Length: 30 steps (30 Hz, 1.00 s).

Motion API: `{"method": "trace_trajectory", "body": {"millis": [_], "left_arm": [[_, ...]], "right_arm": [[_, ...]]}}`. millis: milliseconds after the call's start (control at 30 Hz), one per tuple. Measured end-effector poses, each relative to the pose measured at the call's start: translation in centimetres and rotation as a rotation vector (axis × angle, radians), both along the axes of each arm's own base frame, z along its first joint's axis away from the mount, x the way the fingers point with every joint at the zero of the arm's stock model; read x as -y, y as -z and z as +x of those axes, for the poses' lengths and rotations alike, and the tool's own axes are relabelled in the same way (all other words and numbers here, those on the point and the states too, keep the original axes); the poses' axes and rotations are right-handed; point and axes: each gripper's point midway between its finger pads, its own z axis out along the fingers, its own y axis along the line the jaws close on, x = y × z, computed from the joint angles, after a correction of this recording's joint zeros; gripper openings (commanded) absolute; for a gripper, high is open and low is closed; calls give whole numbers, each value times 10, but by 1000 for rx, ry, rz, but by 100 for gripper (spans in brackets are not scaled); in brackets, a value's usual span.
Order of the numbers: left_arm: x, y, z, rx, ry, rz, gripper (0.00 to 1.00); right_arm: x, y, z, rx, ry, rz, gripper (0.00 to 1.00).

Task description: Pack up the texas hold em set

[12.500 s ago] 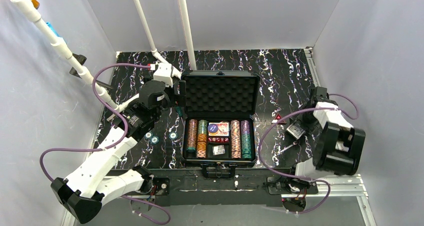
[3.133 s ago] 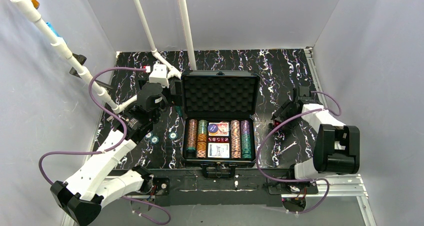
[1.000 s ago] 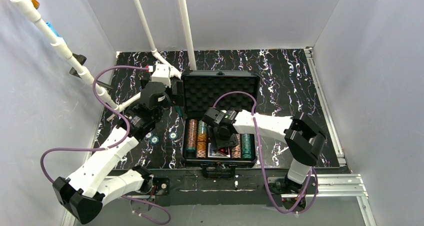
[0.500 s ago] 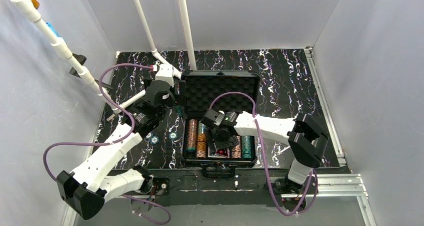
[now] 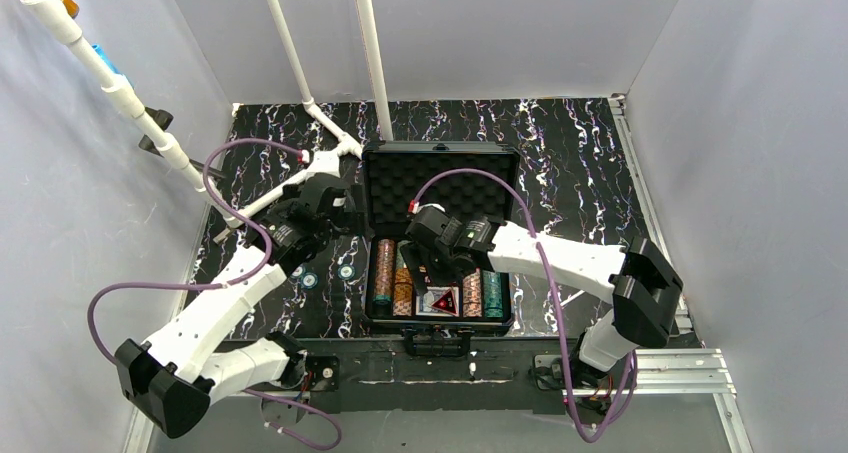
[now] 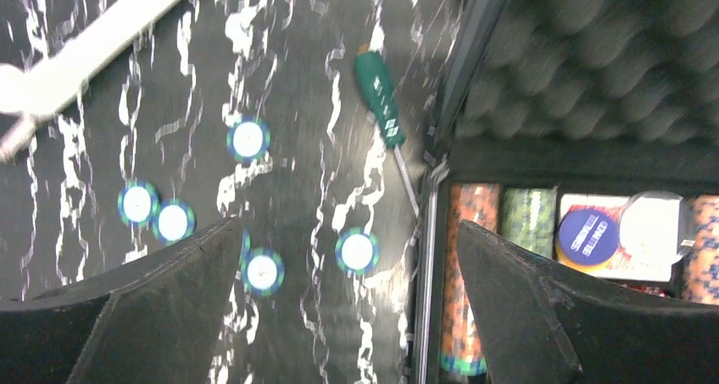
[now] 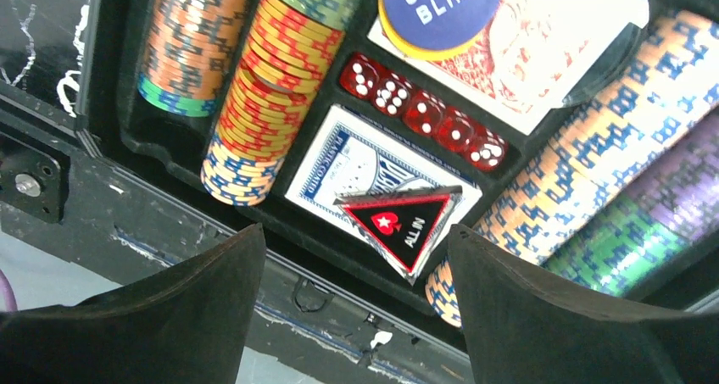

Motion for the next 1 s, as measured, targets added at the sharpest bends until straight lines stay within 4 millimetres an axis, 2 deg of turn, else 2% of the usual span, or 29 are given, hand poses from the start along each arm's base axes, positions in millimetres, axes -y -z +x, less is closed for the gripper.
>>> {"method": "trace_trajectory", "body": {"millis": [100,233,433,533,700,833,1000], "left_arm": [[-11,16,-27,-101,-59,-19,98],[-29,33,-63,-210,-179,-82,98],[-59,73,-99,-441,-487,-168,98],[-76,90,-100,-546,-668,-223,96],[-106,118,-94,-650,-881,-334,92],[-118,133,-84,-698,-908,-312,89],[-134,141,-55,-725,-902,-220,90]], "right_arm": [[-6,-2,1,21,-38,40,88],[-5,-11,-2,53,-101,90,90],[0,-44,0,150,-175,198,90],[8,-52,3,182,-183,236,90],[34,-47,10,176,-154,273,90],[53,-51,25,180,-100,301,89],[52,-58,24,183,-120,339,88]]}}
